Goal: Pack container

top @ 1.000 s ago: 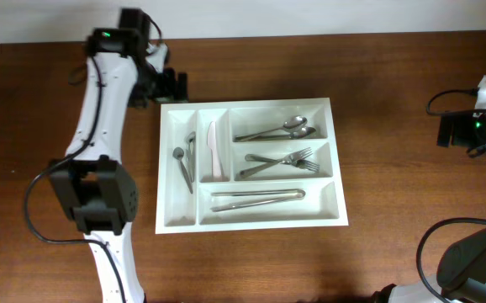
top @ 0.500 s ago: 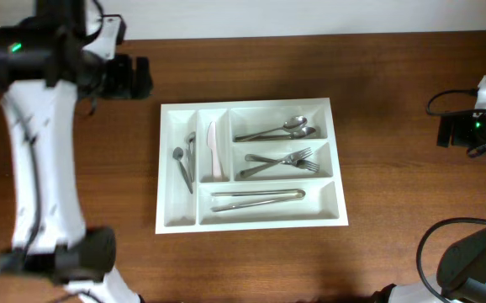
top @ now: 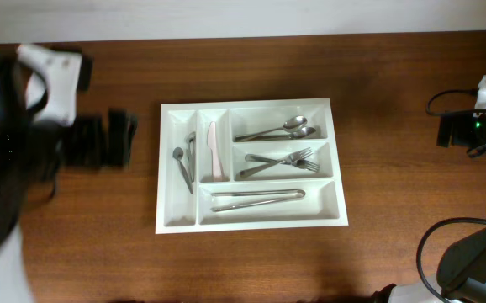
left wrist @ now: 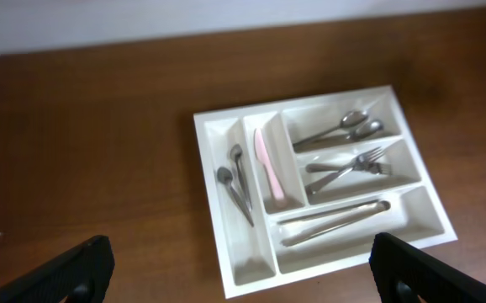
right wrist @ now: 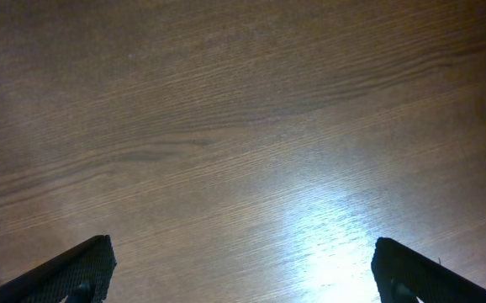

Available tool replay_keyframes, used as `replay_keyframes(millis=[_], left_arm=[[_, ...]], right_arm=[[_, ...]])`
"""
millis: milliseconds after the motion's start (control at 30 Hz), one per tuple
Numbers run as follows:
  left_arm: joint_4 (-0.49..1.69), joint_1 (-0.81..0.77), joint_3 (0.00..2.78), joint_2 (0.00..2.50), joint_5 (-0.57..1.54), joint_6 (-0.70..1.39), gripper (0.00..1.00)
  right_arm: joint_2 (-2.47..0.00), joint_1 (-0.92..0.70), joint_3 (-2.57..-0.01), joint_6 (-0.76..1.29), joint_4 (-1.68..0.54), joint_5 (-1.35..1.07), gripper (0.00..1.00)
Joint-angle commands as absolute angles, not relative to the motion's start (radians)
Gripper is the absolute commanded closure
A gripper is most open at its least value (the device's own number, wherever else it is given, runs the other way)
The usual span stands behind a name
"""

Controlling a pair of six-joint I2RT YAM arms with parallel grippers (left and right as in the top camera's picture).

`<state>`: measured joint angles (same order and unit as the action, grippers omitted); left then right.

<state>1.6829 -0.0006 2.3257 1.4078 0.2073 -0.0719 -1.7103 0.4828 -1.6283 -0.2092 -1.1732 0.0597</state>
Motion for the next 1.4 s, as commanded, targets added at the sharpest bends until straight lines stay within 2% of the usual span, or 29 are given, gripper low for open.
replay_keyframes(millis=[0,333,500,800,900,1167,1367], left_arm=[[1.687,-0.004,2.252,1.253,0.222,-0.091,0.01],[1.63,-0.004,1.894,0.71,0.224,-0.004,0.01],[1.546,-0.004,1.774,0.564,0.218,-0.004,0.01],[1.688,-0.004,1.697,0.541,0.254,-0.003,0.01],[1.687,-0.004,1.697,0.541,0.314,-0.003,0.01],[1.687,-0.004,1.681,0.541,0.247,-0.058,0.01],[1.68,-0.004,1.639,0.541,0.302,-0.093,0.01]], right_arm=[[-1.712,0.485,-1.621,-0.201,-1.172,0.054,0.01],[-1.712,0.485,-1.621,-0.201,-1.172,0.054,0.01],[-1.712,0.485,-1.621,-0.201,-1.172,0.054,0.01],[-1.712,0.485,-1.621,-0.201,-1.173,0.054,0.01],[-1.712,0.485,-1.621,-0.201,-1.172,0.054,0.01],[-1.712,0.485,-1.621,-0.201,-1.172,0.054,0.01],[-1.712,0.485,-1.621,-0.201,-1.172,0.054,0.01]])
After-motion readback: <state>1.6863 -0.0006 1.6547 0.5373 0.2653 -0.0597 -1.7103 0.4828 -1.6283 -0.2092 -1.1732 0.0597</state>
